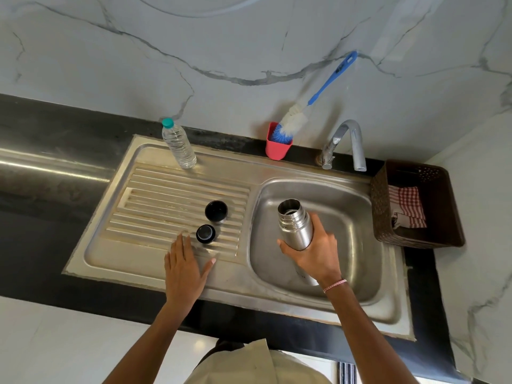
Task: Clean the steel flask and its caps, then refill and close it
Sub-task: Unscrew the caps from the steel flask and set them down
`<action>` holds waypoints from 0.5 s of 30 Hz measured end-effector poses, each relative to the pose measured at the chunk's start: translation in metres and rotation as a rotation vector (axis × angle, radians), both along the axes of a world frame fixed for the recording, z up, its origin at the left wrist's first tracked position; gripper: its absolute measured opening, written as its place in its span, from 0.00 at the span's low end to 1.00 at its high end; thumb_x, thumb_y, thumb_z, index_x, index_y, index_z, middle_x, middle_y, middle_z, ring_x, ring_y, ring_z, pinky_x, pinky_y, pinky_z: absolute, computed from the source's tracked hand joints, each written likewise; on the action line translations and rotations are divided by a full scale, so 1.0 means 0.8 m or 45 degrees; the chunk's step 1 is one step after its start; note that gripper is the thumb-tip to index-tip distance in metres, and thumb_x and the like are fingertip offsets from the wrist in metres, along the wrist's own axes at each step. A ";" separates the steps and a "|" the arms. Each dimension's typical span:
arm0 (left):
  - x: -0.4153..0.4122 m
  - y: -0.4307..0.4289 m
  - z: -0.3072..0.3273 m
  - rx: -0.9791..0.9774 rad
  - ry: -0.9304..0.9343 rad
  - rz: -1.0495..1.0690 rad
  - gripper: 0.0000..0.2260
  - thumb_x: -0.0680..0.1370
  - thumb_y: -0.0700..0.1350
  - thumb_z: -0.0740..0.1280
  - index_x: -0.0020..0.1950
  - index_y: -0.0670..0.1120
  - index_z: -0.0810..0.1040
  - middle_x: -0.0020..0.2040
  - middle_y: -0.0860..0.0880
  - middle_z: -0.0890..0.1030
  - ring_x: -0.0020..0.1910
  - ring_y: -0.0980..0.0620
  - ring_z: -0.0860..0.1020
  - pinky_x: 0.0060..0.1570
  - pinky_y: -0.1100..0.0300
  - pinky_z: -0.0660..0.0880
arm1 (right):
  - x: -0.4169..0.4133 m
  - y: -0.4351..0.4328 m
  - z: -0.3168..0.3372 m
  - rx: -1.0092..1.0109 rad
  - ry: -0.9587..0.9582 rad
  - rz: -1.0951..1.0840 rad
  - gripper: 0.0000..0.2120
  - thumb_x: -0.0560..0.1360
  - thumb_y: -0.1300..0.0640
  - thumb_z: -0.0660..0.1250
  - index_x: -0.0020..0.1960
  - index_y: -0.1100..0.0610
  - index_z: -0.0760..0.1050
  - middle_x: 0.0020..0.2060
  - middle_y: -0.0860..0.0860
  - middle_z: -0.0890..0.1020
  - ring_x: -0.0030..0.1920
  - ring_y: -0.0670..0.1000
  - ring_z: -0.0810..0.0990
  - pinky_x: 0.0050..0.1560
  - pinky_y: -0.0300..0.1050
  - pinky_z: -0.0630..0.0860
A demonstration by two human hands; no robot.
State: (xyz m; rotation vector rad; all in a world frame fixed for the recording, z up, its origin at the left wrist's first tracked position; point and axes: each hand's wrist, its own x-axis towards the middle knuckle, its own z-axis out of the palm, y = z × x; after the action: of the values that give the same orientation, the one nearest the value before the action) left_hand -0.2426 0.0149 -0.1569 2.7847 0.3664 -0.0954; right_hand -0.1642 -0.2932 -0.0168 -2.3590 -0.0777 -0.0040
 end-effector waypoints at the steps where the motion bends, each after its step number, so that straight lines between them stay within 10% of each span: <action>1: -0.002 0.000 -0.004 0.006 0.024 -0.006 0.46 0.77 0.74 0.51 0.84 0.40 0.54 0.83 0.39 0.56 0.82 0.37 0.58 0.78 0.39 0.61 | 0.000 -0.005 -0.004 -0.075 0.024 0.013 0.33 0.63 0.41 0.82 0.61 0.46 0.71 0.44 0.39 0.82 0.37 0.43 0.81 0.41 0.38 0.76; 15: -0.006 0.007 -0.031 0.050 0.184 -0.132 0.44 0.79 0.72 0.47 0.85 0.44 0.48 0.85 0.42 0.47 0.84 0.41 0.47 0.81 0.42 0.53 | -0.013 -0.028 -0.037 -0.552 0.397 0.206 0.36 0.63 0.39 0.75 0.67 0.42 0.65 0.53 0.44 0.82 0.47 0.51 0.82 0.54 0.53 0.81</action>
State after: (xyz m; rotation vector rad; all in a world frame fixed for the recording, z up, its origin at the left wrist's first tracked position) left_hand -0.2477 0.0204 -0.1813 2.8428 0.2612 -0.3180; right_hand -0.1743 -0.3157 -0.0465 -2.7447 -0.1270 0.5035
